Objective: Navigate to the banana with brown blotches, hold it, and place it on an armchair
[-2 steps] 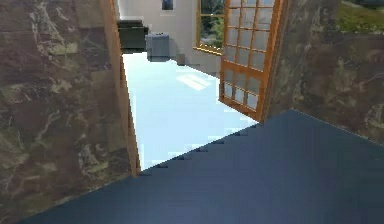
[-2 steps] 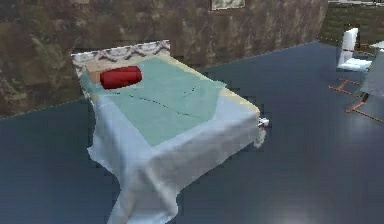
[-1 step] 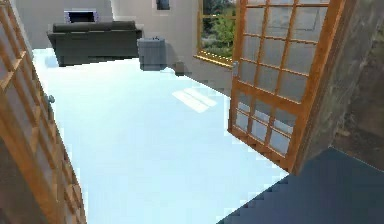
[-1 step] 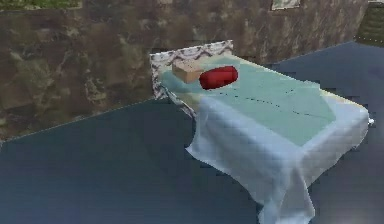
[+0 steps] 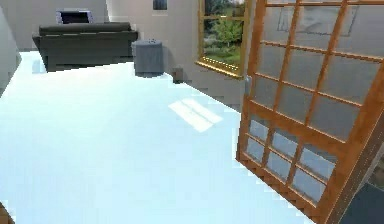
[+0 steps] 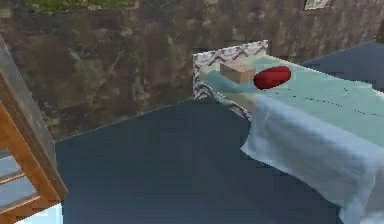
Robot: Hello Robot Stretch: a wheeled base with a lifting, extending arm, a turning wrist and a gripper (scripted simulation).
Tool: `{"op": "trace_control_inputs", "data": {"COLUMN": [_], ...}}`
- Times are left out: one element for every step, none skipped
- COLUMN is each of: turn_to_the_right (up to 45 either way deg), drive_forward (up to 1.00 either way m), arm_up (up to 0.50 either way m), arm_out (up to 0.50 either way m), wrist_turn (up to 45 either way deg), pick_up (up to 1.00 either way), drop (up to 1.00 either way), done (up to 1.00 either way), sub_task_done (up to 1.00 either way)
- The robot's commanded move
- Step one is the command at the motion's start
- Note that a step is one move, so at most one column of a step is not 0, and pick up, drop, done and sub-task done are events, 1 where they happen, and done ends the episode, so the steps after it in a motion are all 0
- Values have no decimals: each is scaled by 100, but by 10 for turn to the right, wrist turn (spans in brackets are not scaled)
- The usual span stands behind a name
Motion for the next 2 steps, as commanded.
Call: {"op": "trace_control_inputs", "data": {"turn_to_the_right": [-300, 0], "drive_forward": [0, 100], "arm_up": [0, 0], "arm_out": [0, 0], "wrist_turn": [0, 0], "pick_up": [0, 0], "drop": [0, 0], "done": [0, 0], "sub_task_done": [0, 0]}}
